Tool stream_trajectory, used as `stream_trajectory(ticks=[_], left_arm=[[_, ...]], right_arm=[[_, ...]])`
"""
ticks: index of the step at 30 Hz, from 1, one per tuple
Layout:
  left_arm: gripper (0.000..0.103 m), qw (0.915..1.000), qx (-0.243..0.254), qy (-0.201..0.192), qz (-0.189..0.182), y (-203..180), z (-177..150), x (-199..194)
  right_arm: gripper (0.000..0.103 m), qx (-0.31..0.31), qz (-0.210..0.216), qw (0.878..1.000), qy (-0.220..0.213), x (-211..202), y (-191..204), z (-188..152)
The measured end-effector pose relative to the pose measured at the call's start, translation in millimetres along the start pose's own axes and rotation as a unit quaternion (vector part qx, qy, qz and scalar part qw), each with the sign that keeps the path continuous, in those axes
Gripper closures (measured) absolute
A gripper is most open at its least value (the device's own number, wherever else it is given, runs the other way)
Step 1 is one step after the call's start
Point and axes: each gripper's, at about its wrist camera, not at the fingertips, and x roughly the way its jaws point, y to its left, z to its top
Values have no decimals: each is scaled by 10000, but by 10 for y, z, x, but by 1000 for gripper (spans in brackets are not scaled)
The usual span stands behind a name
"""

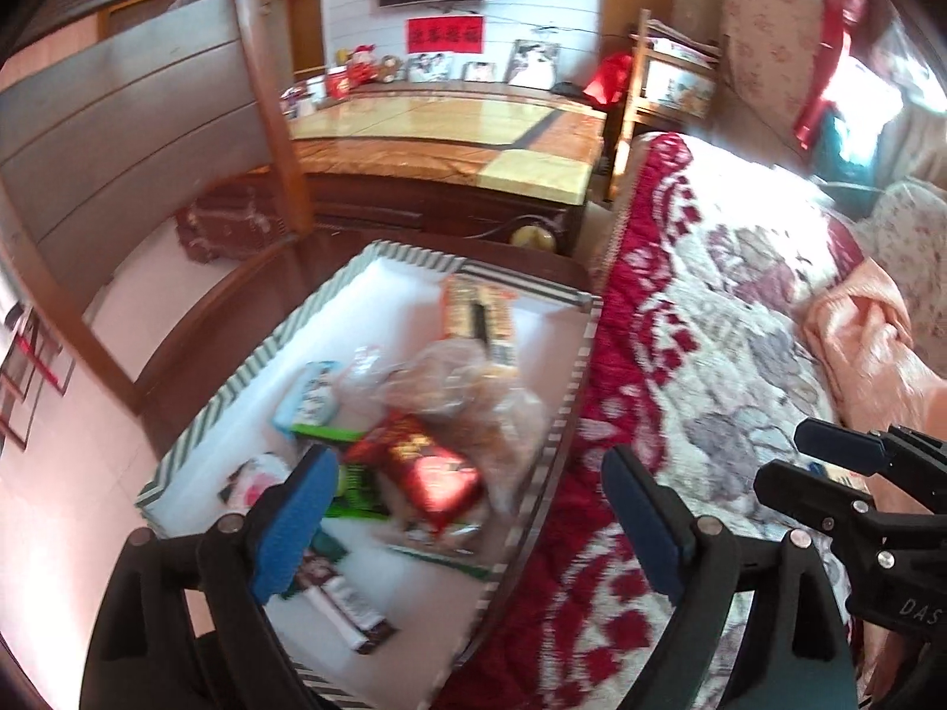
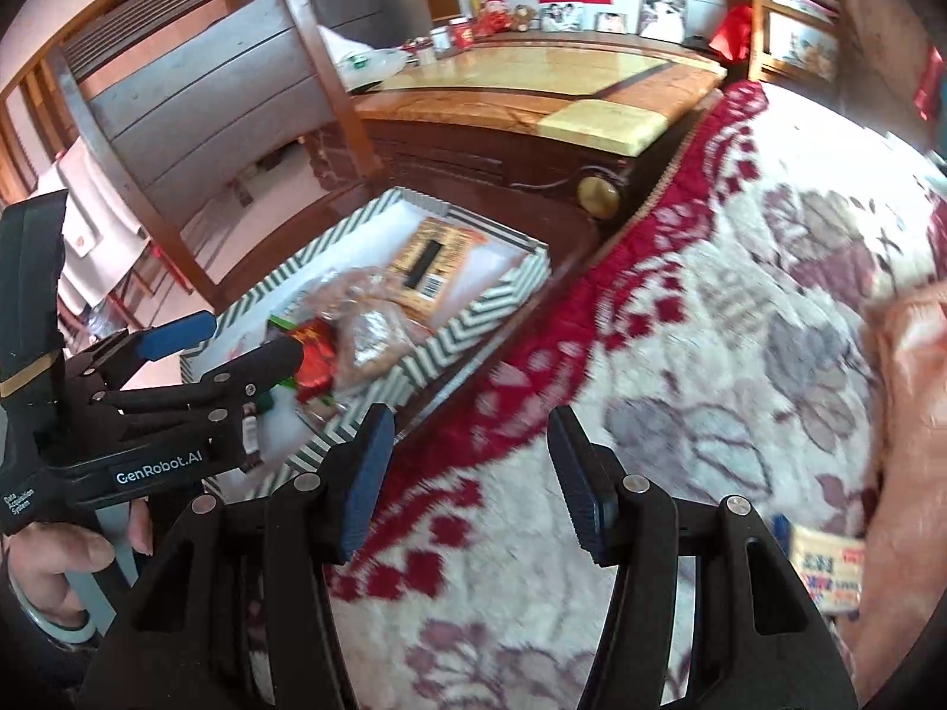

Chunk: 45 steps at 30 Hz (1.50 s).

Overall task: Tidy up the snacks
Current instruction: 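Move both grippers back over the remaining snacks on the bedspread, then grasp the Hokkaido cracker box with the left gripper while the right grasps the white wrapped sweet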

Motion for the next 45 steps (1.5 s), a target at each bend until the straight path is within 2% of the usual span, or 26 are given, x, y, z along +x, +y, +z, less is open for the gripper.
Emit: stream_trajectory(ticks=[20, 31, 36, 38, 41, 43, 45], left_arm=[[11, 9938, 943, 57, -592, -1217, -72, -6], [11, 9875, 1274, 298, -883, -1676, -151, 128], [11, 9829, 1447, 423, -1057, -1906, -184, 209], [11, 9799, 1527, 485, -1184, -2009, -202, 238], [11, 9708, 1822, 513, -1477, -2194, -254, 266], [11, 9621, 2059, 504, -1718, -2305, -281, 278], [11, 9482, 2348, 552, -2068, -2425, -311, 308]], right_arm=[[49, 876, -778, 9927, -278, -784, -1050, -568], [49, 1351, -1223, 9831, -149, -991, -1572, -909], [49, 1624, -1297, 9781, -50, -1040, -1760, -1078], [49, 1689, -1325, 9767, 9, -1038, -1811, -1121], [49, 1748, -1378, 9749, -20, -1068, -1862, -1173], [49, 1820, -1430, 9728, -81, -1108, -1914, -1206], [49, 1914, -1439, 9708, -110, -1135, -1969, -1228]])
